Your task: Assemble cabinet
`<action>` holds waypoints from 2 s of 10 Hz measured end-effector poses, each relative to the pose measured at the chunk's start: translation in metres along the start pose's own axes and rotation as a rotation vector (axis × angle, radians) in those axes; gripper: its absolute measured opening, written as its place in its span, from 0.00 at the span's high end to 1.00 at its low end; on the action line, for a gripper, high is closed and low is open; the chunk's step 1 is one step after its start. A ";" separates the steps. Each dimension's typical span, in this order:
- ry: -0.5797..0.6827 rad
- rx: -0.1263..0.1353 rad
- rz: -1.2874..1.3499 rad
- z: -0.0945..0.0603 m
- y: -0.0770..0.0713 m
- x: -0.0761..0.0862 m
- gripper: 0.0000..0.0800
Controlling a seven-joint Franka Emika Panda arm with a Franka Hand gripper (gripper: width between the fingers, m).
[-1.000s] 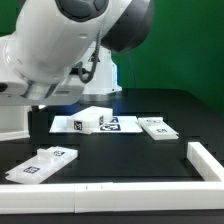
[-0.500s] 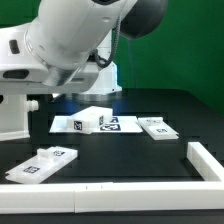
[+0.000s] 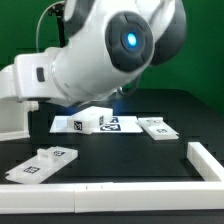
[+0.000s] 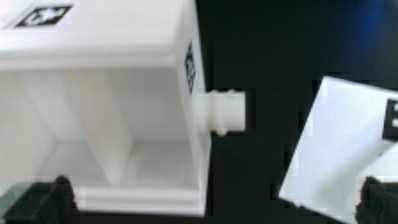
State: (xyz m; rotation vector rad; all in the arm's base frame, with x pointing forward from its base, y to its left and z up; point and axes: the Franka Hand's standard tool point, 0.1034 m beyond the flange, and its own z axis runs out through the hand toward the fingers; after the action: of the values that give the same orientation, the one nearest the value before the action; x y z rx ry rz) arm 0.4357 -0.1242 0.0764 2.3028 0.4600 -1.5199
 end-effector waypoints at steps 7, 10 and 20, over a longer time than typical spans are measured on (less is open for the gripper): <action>-0.066 0.005 0.046 0.026 0.006 0.005 0.01; -0.080 0.018 0.050 0.032 0.010 0.000 0.01; -0.084 0.044 -0.056 0.054 0.007 -0.015 0.01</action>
Offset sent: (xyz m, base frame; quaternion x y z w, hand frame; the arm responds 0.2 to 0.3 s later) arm -0.0391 -0.0337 -0.0131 -0.0029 -0.0893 0.0292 0.9956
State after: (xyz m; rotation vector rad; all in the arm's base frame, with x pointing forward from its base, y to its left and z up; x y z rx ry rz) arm 0.3895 -0.1562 0.0711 2.2661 0.4772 -1.6618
